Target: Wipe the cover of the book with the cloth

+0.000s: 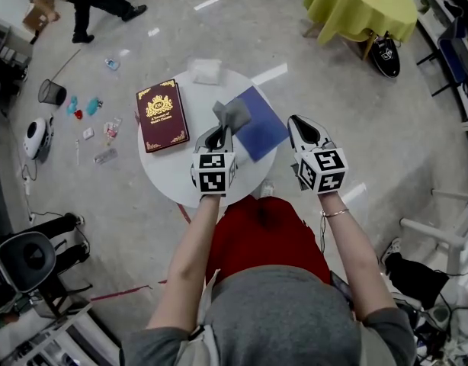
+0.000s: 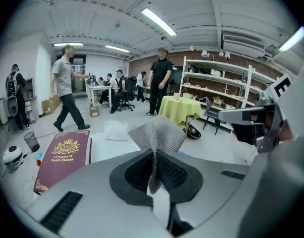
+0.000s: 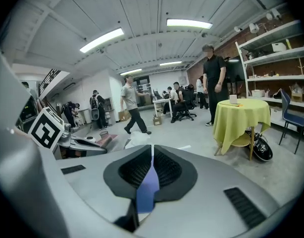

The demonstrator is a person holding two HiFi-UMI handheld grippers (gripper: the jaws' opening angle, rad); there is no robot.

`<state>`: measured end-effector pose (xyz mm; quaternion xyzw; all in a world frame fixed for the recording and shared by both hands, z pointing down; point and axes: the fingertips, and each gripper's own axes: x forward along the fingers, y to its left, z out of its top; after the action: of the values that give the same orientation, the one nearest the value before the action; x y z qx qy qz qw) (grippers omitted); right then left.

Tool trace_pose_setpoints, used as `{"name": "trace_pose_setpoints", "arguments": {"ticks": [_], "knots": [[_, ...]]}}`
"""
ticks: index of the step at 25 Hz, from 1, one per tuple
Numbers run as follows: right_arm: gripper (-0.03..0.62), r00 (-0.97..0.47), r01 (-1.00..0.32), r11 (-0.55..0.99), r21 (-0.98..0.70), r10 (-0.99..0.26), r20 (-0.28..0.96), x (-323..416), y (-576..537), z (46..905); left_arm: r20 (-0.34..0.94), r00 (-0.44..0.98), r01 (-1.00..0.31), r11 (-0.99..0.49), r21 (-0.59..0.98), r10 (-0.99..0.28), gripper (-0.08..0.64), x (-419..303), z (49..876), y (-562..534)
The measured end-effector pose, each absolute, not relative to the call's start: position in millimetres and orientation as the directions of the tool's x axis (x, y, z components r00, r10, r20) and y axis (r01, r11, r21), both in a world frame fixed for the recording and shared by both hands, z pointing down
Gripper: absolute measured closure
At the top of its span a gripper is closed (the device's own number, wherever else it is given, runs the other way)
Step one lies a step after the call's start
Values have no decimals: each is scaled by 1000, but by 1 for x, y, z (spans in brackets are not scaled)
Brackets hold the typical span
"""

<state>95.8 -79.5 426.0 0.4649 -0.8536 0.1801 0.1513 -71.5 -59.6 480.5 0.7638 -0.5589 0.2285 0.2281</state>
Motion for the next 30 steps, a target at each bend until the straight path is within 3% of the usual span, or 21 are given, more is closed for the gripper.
{"name": "trace_pose_setpoints", "arguments": {"ticks": [30], "knots": [[565, -522, -853, 493, -170, -807, 278, 105, -48, 352, 478, 277, -959, -270, 84, -834, 535, -66, 412, -36]]}}
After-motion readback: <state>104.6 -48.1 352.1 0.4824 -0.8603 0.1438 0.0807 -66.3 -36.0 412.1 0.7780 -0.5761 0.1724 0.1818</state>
